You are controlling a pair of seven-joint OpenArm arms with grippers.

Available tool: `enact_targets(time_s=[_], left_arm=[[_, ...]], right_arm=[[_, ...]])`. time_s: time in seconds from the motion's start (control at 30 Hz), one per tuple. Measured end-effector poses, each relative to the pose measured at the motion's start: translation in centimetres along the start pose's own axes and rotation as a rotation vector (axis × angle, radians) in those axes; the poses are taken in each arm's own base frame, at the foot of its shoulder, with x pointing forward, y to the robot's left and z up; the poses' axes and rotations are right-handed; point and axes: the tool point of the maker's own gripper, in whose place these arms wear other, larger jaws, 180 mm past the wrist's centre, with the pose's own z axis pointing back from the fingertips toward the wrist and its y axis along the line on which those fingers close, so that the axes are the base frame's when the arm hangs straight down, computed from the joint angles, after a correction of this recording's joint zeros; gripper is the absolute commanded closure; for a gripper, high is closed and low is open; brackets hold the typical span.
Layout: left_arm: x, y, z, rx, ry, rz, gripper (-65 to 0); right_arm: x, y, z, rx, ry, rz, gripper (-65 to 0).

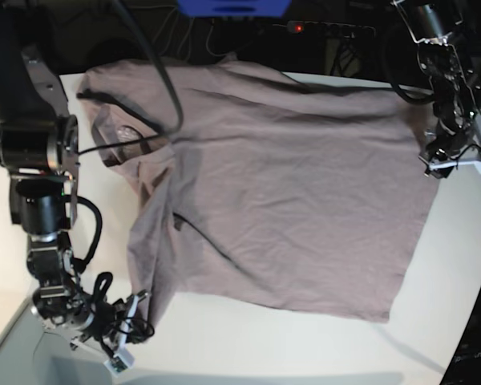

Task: Layout the t-shirt on the table in an organized manner, then fold the t-shirt properly
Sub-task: 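Pull the grasped shirt side with the right gripper to straighten it, then release the shirt and move the right gripper back over the shirt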

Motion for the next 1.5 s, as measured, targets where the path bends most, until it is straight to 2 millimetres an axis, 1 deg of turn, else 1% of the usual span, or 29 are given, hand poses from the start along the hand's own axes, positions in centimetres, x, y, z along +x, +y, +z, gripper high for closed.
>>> enact_targets(time_s=[0.13, 0.17, 0.23, 0.37, 0.43, 0.53, 0.6, 0.67, 0.73, 0.8, 1.1, 1.13, 1.2, 1.23, 1.3, 1.33, 1.4, 1.47, 1.5], left_arm=[[0.1, 0.5, 0.1, 0.014, -0.002, -0.007, -34.4], [0.1, 0.5, 0.1, 0.013, -0.003, -0.007, -34.4], [0.1, 0.4, 0.1, 0.012, -0.003, -0.007, -34.4], [-0.2, 0.7, 0.2, 0.016, 0.004, -0.006, -34.4], [-0.4, 1.0, 0.3, 0.022, 0.008, -0.012, -34.4], [-0.4, 1.0, 0.2, 0.021, 0.007, -0.011, -34.4], [-0.4, 0.9, 0.2, 0.021, 0.008, -0.011, -34.4], [-0.4, 0.9, 0.3, 0.021, 0.009, -0.011, -34.4], [-0.5, 1.0, 0.2, 0.024, 0.010, -0.014, -34.4], [-0.5, 1.0, 0.2, 0.024, 0.011, -0.013, -34.4], [-0.5, 0.9, 0.2, 0.022, 0.011, -0.014, -34.4], [-0.5, 0.9, 0.2, 0.022, 0.010, -0.014, -34.4], [-0.4, 1.0, 0.2, 0.023, 0.010, -0.016, -34.4], [-0.3, 1.0, 0.2, 0.023, 0.010, -0.018, -34.4], [-0.2, 1.1, 0.2, 0.024, 0.007, -0.020, -34.5], [-0.1, 1.2, 0.2, 0.026, 0.000, -0.022, -34.5], [-0.2, 1.3, 0.2, 0.027, 0.004, -0.023, -34.6], [-0.1, 1.6, 0.1, 0.031, 0.006, -0.026, -34.6], [-0.1, 2.0, -0.1, 0.040, 0.014, -0.033, -34.6]], right_arm=[[1.5, -1.8, -0.1, 0.004, -0.096, -0.041, 0.0], [1.8, -2.2, -0.1, -0.005, -0.111, -0.031, -1.8], [2.3, -4.0, 0.1, -0.083, -0.144, -0.006, -9.0], [2.7, -8.4, 1.0, -0.368, -0.160, 0.072, -28.2], [2.9, -10.1, 1.7, -0.482, -0.168, 0.079, -34.2], [2.9, -11.7, 2.7, -0.580, -0.170, 0.071, -34.7], [2.6, -11.9, 2.9, -0.593, -0.169, 0.072, -34.7], [1.6, -11.2, 2.7, -0.583, -0.164, 0.070, -34.9], [-0.3, -10.1, 2.2, -0.562, -0.124, 0.067, -35.0], [-1.6, -9.5, 1.9, -0.548, -0.095, 0.060, -35.1], [-2.0, -9.4, 2.0, -0.549, -0.094, 0.055, -35.2], [-2.4, -9.2, 1.9, -0.549, -0.085, 0.052, -35.2], [-3.8, -8.2, 1.9, -0.544, -0.040, 0.041, -35.2], [-4.7, -7.2, 1.9, -0.535, -0.021, 0.038, -35.3], [-6.5, -4.4, 1.8, -0.506, 0.011, 0.030, -37.0], [-7.1, -2.4, 1.8, -0.484, 0.014, 0.031, -39.0], [-7.2, 1.1, 1.8, -0.419, 0.007, 0.025, -42.7], [-6.6, 4.2, 1.9, -0.366, 0.011, 0.017, -46.3], [-6.2, 5.6, 2.1, -0.347, 0.012, 0.007, -47.7]])
